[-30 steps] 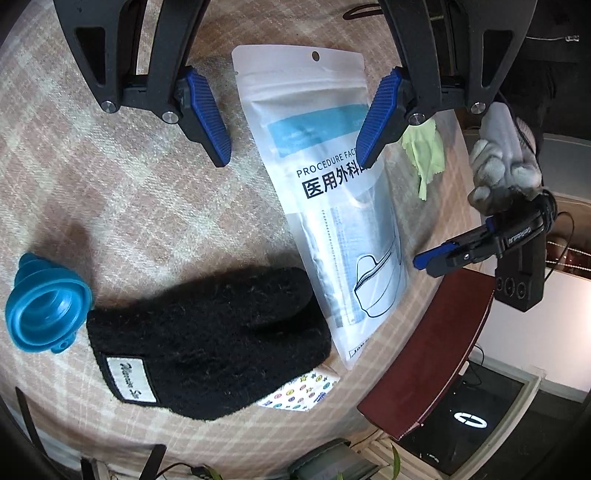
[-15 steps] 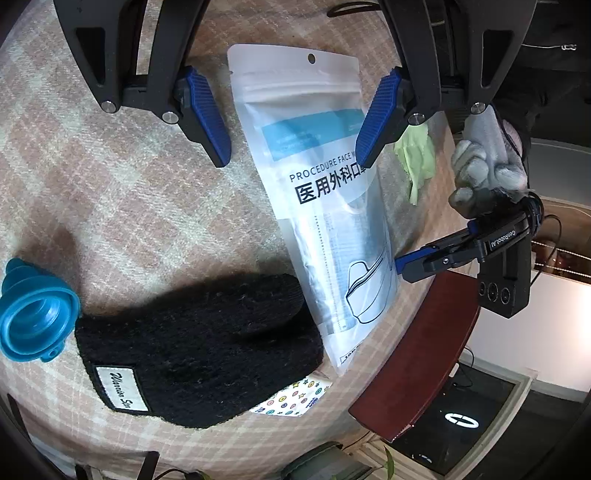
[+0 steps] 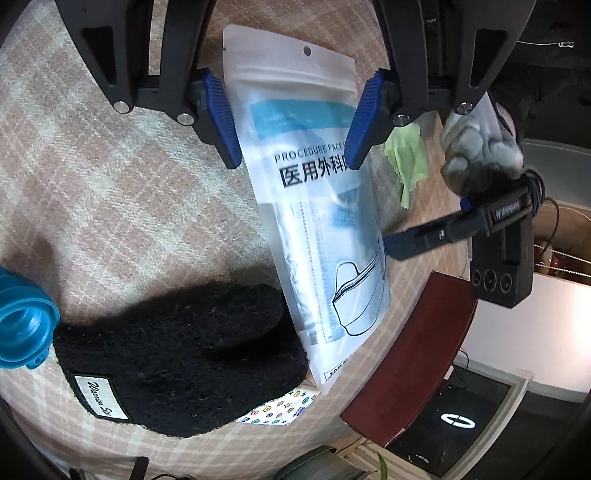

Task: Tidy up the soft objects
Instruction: 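Close the right tool on the mask bag's sealed end and lift it, then carry the mask bag with the right tool over the cardboard box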

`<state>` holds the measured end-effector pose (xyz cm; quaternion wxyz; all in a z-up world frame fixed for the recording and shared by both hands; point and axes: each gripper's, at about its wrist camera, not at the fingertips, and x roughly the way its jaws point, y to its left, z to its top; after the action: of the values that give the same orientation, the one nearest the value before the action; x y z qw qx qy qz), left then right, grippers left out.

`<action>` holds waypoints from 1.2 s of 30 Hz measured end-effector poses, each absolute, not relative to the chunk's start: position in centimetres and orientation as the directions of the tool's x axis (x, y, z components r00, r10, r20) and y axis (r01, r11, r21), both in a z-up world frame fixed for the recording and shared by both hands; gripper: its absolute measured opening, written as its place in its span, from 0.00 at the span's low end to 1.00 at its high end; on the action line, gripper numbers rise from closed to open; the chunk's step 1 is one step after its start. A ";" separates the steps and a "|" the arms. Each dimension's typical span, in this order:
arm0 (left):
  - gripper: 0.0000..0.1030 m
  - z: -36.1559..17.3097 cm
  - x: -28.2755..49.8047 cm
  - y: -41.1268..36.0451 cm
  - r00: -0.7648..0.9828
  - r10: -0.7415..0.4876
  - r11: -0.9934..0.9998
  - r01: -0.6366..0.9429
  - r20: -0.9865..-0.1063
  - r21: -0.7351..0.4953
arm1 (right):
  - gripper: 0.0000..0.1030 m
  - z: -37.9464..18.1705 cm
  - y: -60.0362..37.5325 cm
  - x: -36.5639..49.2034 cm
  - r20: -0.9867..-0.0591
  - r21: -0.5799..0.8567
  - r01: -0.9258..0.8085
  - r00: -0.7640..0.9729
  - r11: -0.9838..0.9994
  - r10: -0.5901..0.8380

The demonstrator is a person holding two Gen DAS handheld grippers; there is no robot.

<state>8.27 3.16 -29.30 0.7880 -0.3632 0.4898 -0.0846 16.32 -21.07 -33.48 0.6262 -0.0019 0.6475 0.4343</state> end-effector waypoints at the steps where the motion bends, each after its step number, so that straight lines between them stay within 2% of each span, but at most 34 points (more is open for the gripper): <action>1: 0.59 -29.3 8.3 2.8 0.503 -0.490 0.726 -0.216 -0.712 -0.652 | 0.48 -33.5 -21.0 16.3 -0.813 0.560 -0.546 -0.217 0.623 0.541; 6: 0.59 -28.9 8.1 1.2 0.487 -0.466 0.765 -0.197 -0.739 -0.613 | 0.43 -33.7 -20.7 16.0 -0.811 0.565 -0.537 -0.223 0.627 0.541; 12: 0.47 -29.0 8.1 0.7 0.471 -0.437 0.783 -0.221 -0.767 -0.582 | 0.39 -33.7 -20.2 15.7 -0.802 0.581 -0.507 -0.223 0.636 0.555; 16: 0.45 -28.8 8.0 0.8 0.472 -0.431 0.780 -0.233 -0.769 -0.580 | 0.36 -33.4 -19.3 15.1 -0.797 0.590 -0.489 -0.226 0.642 0.560; 36: 0.39 -22.7 5.7 4.2 0.605 -0.423 0.736 -0.205 -0.675 -0.645 | 0.33 -27.3 -14.5 15.1 -0.743 0.642 -0.494 -0.214 0.586 0.634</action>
<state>5.73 4.17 -22.75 0.8215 -0.3571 0.4396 -0.0665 15.05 -14.52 -27.28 0.6247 0.0551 0.6347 0.4516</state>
